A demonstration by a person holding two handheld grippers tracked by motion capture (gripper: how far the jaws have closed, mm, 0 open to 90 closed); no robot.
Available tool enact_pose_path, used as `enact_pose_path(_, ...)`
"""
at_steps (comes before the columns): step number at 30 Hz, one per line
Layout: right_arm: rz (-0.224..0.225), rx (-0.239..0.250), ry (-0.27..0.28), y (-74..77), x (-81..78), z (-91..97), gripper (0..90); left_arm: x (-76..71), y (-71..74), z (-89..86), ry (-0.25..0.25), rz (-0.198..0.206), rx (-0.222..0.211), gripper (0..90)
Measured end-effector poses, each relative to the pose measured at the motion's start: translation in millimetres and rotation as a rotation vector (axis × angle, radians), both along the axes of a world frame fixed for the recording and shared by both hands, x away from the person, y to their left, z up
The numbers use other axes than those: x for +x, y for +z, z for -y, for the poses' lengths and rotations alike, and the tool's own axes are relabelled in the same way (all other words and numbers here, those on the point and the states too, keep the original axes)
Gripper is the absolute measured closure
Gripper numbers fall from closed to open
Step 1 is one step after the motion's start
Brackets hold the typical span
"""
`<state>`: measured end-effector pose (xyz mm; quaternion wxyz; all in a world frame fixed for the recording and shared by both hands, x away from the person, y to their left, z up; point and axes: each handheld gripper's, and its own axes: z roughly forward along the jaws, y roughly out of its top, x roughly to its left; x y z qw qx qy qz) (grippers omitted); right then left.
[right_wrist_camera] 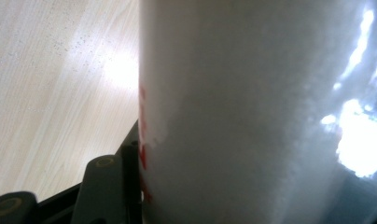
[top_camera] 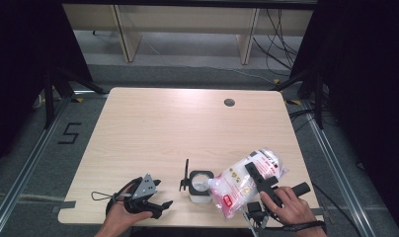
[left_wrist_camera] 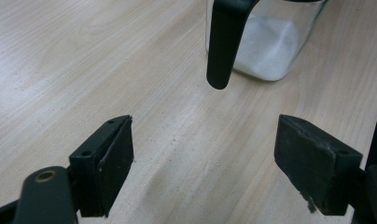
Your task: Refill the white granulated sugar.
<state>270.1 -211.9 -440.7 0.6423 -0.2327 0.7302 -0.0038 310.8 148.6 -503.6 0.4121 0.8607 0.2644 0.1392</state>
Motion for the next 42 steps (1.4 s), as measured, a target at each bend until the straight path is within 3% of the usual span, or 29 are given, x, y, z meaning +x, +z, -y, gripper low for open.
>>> enact_pose_path(4,-0.001,0.004,-0.011,-0.5,-0.8,-0.1,44.4,1.8,0.9,-1.2,-0.023,0.019,0.017,19.4)
enact_pose_path(7,-0.002,0.014,-0.022,-0.9,-1.6,-0.3,44.4,0.0,0.1,-0.3,0.001,-0.003,-0.001,19.4)
enact_pose_path(8,0.009,-0.013,0.004,1.3,-0.3,-1.9,44.4,0.3,0.7,-0.6,-0.007,0.003,0.005,19.4)
enact_pose_path(11,0.008,-0.009,0.006,1.5,-0.5,-2.1,44.4,1.5,1.0,-1.1,-0.021,0.017,0.015,19.4)
enact_pose_path(14,0.003,-0.01,0.004,0.8,-0.8,-1.9,44.5,-0.3,0.2,-0.2,-0.005,-0.003,0.004,19.4)
enact_pose_path(18,0.008,-0.015,0.005,0.6,-0.4,-2.1,44.5,0.9,0.8,-0.8,-0.016,0.013,0.012,19.4)
enact_pose_path(29,0.003,-0.007,0.003,1.0,-0.7,-1.5,44.5,-0.1,0.1,-0.1,-0.004,-0.002,0.001,19.4)
enact_pose_path(31,0.004,-0.009,0.008,1.3,-0.2,-1.8,44.5,1.7,0.9,-1.0,-0.021,0.018,0.015,19.4)
enact_pose_path(32,0.005,-0.01,0.0,0.5,-0.5,-1.8,44.5,0.4,0.5,-0.5,-0.008,0.004,0.006,19.4)
enact_pose_path(42,0.01,-0.014,-0.012,-0.8,-1.8,-2.3,44.6,-0.2,0.1,0.2,-0.001,-0.002,-0.001,19.4)
